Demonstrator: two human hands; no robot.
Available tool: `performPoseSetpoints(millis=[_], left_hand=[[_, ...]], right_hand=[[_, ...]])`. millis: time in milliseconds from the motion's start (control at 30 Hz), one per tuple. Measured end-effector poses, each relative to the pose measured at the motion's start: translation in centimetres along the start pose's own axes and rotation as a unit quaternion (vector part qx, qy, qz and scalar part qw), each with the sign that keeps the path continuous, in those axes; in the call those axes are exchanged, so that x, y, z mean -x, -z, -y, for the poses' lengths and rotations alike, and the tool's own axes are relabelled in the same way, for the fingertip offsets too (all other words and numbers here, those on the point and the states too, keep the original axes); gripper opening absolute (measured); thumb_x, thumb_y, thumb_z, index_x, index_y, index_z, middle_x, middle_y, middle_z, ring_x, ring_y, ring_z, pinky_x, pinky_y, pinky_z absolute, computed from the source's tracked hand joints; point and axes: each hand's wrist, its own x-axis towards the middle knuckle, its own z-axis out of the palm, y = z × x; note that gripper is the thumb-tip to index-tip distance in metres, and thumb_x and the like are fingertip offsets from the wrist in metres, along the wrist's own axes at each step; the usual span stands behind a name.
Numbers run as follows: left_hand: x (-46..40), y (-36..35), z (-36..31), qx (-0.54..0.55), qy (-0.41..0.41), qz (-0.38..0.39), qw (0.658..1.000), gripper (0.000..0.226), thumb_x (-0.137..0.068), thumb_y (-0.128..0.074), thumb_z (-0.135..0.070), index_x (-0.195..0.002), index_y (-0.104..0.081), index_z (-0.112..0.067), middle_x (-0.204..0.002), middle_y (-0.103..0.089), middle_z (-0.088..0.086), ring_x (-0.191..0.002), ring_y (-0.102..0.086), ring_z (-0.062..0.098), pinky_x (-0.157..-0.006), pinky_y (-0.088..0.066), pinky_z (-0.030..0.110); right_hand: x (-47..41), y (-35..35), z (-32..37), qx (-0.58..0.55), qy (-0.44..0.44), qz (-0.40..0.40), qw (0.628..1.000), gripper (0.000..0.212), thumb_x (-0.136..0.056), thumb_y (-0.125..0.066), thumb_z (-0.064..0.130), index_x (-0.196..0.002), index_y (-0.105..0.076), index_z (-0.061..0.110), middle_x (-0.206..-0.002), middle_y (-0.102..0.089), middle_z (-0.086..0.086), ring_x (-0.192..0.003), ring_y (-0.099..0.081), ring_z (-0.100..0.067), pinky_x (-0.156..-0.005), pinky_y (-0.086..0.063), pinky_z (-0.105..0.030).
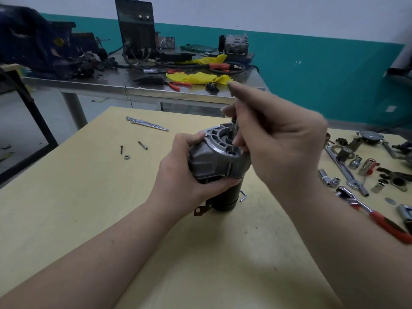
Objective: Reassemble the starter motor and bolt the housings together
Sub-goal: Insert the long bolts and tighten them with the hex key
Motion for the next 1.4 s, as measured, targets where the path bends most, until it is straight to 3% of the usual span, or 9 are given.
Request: performPoseSetpoints(millis=[133, 233, 333, 500, 633, 733, 900, 1100, 1400], left_hand=[[0.1, 0.2, 0.0, -0.001, 0.005, 0.0, 1.0, 0.086, -0.059, -0.096, -0.063, -0.121, -0.036, -0.071, -0.131, -0.06, -0.037, -0.114, -0.068, -0.008, -0.084, -0.054, 0.007], [0.0, 0.2, 0.0, 0.0, 0.008, 0.002, 1.0, 0.086, -0.059, -0.096, -0.064, -0.122, -0.037, -0.068, -0.128, -0.061, -0.039, -0.113, -0.068, -0.007, -0.084, -0.054, 0.008], [-0.1, 0.0, -0.1, 0.006, 0.009, 0.004, 1.0, 0.086, -0.059, -0.096, -0.064, -0.122, -0.038, -0.067, -0.127, -0.061, -0.043, -0.113, -0.069, -0.007, -0.084, -0.055, 0.008], [-0.1, 0.0, -0.2, 0.012, 0.004, 0.0, 1.0, 0.086, -0.06, -0.096, -0.066, -0.122, -0.037, -0.07, -0.127, -0.06, -0.045, -0.115, -0.068, -0.009, -0.084, -0.053, 0.006], [-0.1, 0.2, 0.0, 0.011, 0.012, 0.003, 1.0, 0.086, -0.058, -0.097, -0.062, -0.119, -0.037, -0.072, -0.126, -0.061, -0.045, -0.113, -0.068, -0.01, -0.084, -0.052, 0.005], [-0.3, 0.3, 0.1, 0.005, 0.013, 0.01, 1.0, 0.086, -0.057, -0.096, -0.062, -0.118, -0.037, -0.07, -0.13, -0.06, -0.04, -0.114, -0.067, -0.009, -0.085, -0.052, 0.005], [-0.6, 0.4, 0.2, 0.017, 0.02, 0.021, 0.999, 0.085, -0.055, -0.096, -0.062, -0.117, -0.038, -0.068, -0.128, -0.062, -0.041, -0.114, -0.067, -0.009, -0.085, -0.052, 0.006], [-0.5, 0.2, 0.0, 0.006, 0.016, 0.016, 1.0, 0.085, -0.057, -0.097, -0.062, -0.118, -0.037, -0.068, -0.129, -0.061, -0.041, -0.114, -0.067, -0.01, -0.084, -0.053, 0.005], [0.3, -0.8, -0.7, -0.006, 0.026, -0.015, 1.0, 0.086, -0.055, -0.093, -0.07, -0.118, -0.035, -0.073, -0.123, -0.059, -0.047, -0.111, -0.067, -0.011, -0.081, -0.054, 0.005]], right_hand=[[0.0, -0.7, 0.0, -0.094, -0.068, 0.0, 0.993, 0.067, -0.098, -0.069, 0.001, -0.159, -0.039, 0.006, -0.087, -0.079, 0.0, -0.064, -0.07, -0.009, -0.062, -0.059, -0.027], [-0.7, 0.0, -0.1, -0.127, -0.129, 0.01, 0.983, 0.046, -0.098, -0.071, 0.005, -0.143, -0.062, 0.007, -0.084, -0.08, -0.003, -0.053, -0.065, -0.012, -0.052, -0.052, -0.022], [-0.1, -0.2, -0.1, -0.1, -0.076, -0.033, 0.992, 0.029, -0.098, -0.07, 0.001, -0.127, -0.072, 0.004, -0.084, -0.078, -0.007, -0.056, -0.066, -0.018, -0.057, -0.055, -0.028], [0.1, -1.0, -0.4, 0.069, 0.079, -0.03, 0.994, 0.027, -0.101, -0.064, -0.006, -0.126, -0.071, 0.002, -0.081, -0.072, -0.02, -0.071, -0.068, -0.034, -0.064, -0.054, -0.045], [-1.8, 0.7, 0.1, -0.056, -0.032, 0.09, 0.994, 0.025, -0.1, -0.065, 0.005, -0.123, -0.074, 0.006, -0.086, -0.075, 0.004, -0.071, -0.067, -0.006, -0.063, -0.052, -0.021], [-3.9, 3.2, 0.3, -0.183, -0.149, 0.225, 0.945, 0.033, -0.1, -0.061, 0.021, -0.127, -0.075, 0.008, -0.091, -0.071, -0.021, -0.068, -0.061, -0.029, -0.048, -0.042, -0.032], [-6.2, 3.5, 0.4, -0.155, -0.178, 0.318, 0.918, 0.025, -0.098, -0.068, 0.029, -0.111, -0.076, 0.009, -0.091, -0.075, -0.017, -0.066, -0.067, -0.031, -0.05, -0.048, -0.032], [-6.7, 2.7, 0.9, -0.082, -0.138, 0.286, 0.945, 0.028, -0.093, -0.073, 0.027, -0.09, -0.07, 0.0, -0.076, -0.074, -0.015, -0.052, -0.065, -0.03, -0.046, -0.05, -0.031], [-3.5, 1.4, 1.6, 0.062, -0.096, 0.104, 0.988, 0.035, -0.1, -0.072, 0.029, -0.084, -0.065, -0.001, -0.067, -0.068, -0.01, -0.05, -0.065, -0.017, -0.048, -0.048, -0.029]])
